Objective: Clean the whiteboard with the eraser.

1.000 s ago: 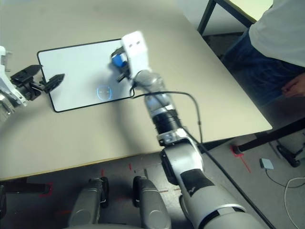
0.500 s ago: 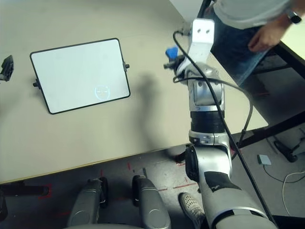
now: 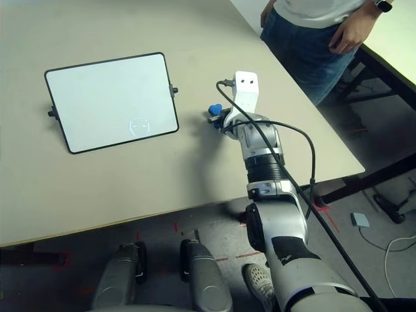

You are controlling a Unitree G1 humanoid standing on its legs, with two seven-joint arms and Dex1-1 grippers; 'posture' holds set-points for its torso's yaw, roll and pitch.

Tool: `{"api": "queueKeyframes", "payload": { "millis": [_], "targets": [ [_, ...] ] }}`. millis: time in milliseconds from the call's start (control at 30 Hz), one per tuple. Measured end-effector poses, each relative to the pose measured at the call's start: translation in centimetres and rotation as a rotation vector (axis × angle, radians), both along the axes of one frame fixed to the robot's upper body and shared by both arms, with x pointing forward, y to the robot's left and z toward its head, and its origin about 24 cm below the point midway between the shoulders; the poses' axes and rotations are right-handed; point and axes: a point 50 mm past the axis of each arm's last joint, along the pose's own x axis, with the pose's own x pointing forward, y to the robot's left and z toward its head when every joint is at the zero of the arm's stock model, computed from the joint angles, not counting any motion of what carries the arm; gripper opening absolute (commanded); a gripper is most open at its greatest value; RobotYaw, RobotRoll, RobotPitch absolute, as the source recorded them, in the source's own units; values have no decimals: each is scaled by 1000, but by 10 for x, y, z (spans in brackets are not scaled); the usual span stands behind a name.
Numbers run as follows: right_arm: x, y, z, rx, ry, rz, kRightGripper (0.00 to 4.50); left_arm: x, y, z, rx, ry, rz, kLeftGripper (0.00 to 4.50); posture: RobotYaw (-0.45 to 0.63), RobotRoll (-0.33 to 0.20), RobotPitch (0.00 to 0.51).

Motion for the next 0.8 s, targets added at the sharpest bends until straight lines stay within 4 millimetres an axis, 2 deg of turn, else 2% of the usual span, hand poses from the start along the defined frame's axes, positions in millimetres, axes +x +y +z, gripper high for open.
{"api": "queueKeyframes", "payload": {
  "millis": [200,333,433,533,600,700,800],
  "targets": [
    [0,-1,-3,8,8,-1,3103,4,-3,4,-2,-18,-11,4500,129,0,181],
    [-10,-13,8,97,0,6,4382,7,-6,4,-9,-22,-29,4500,116,0,179],
    [-19,-26,36,203,-112,1,4450,11,-9,5,-10,-20,-43,4500,104,0,174],
    [-24,-48,64,201,-292,-44,4450,15,-11,10,-9,-35,-50,4500,82,0,170],
    [-27,-64,74,181,-433,-98,4450,18,-10,13,-11,-39,-50,4500,75,0,168],
    [-26,-81,70,156,-558,-159,4450,24,-10,13,-14,-35,-54,4500,53,0,166],
    [-19,-94,46,135,-599,-219,4450,29,-8,8,-13,-15,-52,4500,52,0,162]
  ]
}}
